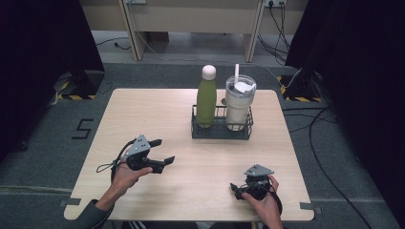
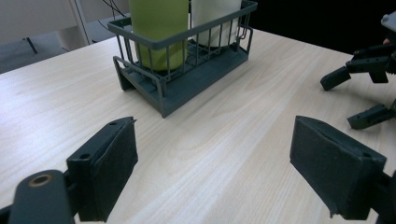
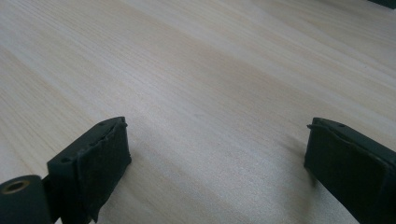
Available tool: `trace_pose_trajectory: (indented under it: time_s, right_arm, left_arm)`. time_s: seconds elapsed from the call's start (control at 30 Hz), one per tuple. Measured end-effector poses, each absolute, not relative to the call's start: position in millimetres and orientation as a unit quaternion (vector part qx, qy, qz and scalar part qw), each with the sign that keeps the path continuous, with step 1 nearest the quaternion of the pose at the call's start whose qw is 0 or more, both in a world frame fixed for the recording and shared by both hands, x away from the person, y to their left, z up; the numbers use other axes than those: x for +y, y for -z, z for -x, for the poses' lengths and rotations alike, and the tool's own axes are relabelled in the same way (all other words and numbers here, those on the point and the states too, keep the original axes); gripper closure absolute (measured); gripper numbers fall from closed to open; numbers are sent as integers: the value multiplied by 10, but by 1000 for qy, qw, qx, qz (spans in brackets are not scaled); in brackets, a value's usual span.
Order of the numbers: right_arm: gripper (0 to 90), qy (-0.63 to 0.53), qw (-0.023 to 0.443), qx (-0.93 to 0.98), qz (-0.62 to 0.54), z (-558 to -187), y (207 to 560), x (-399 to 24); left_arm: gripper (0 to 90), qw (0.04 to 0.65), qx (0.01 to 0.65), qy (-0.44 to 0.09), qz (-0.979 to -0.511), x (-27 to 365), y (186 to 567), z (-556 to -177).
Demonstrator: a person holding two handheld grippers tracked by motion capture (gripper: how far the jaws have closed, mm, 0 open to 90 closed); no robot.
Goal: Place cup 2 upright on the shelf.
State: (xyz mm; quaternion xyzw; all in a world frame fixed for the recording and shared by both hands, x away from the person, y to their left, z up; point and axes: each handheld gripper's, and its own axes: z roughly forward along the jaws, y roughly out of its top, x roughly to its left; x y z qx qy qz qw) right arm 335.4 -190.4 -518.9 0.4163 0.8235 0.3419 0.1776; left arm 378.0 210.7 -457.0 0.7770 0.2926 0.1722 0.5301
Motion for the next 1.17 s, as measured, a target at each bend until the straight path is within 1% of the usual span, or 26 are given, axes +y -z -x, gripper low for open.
trace_pose_trajectory:
  time_s: [0.23,0.37,0.63,0.8,1.17]
  right_arm:
    - [70,-342,178,824,-416,-3354,5188,-1904]
    - [70,-342,178,824,-416,-3355,5189,-1904]
    - [72,-342,178,823,-417,-3351,5188,-1902]
    - [73,-342,178,823,-417,-3351,5188,-1901]
    - [75,-342,178,823,-417,-3349,5187,-1900]
  left_arm:
    - [146,514,296,-169,-787,2163,4756,-3679]
    - [146,499,304,-157,-796,2191,4886,-3643]
    - [147,444,303,-153,-829,2180,5059,-3587]
    - [147,422,306,-146,-841,2184,5099,-3583]
    - [147,398,308,-136,-853,2165,5192,-3592]
